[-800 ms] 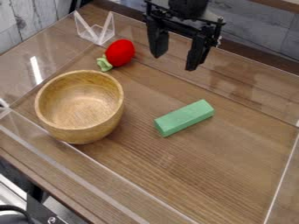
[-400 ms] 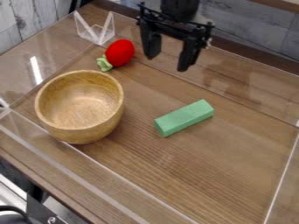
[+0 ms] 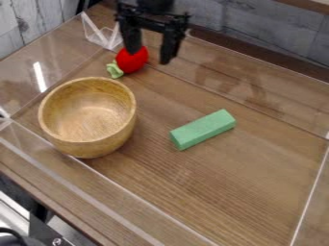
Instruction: Move the red fruit to the right
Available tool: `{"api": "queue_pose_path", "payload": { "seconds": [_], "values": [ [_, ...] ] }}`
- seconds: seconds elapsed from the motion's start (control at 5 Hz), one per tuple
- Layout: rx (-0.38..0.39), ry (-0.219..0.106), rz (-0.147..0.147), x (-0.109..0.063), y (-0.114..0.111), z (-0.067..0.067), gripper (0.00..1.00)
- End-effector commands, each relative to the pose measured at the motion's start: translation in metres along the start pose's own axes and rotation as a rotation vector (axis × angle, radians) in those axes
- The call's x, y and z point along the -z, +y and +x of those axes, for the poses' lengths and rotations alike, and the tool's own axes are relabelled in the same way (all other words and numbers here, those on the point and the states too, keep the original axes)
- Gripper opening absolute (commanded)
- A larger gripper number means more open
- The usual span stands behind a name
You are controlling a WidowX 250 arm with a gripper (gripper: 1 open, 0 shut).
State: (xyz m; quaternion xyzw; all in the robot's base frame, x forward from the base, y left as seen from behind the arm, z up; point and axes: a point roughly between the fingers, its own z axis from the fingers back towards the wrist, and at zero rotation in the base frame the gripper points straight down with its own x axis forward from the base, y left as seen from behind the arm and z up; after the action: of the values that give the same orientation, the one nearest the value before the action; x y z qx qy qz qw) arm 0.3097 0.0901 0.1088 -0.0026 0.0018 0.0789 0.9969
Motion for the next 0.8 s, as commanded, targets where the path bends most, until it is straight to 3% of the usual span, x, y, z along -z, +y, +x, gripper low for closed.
{"api": "queue_pose_path", "payload": {
  "seconds": [0.0, 0.4, 0.6],
  "values": [
    [-0.052, -0.093, 0.014, -0.005, 0.028, 0.017, 1.0],
    [-0.036, -0.143, 0.011, -0.005, 0.057, 0.03, 1.0],
    [-0.032, -0.162, 0.01, 0.004, 0.057, 0.041, 1.0]
  ]
}}
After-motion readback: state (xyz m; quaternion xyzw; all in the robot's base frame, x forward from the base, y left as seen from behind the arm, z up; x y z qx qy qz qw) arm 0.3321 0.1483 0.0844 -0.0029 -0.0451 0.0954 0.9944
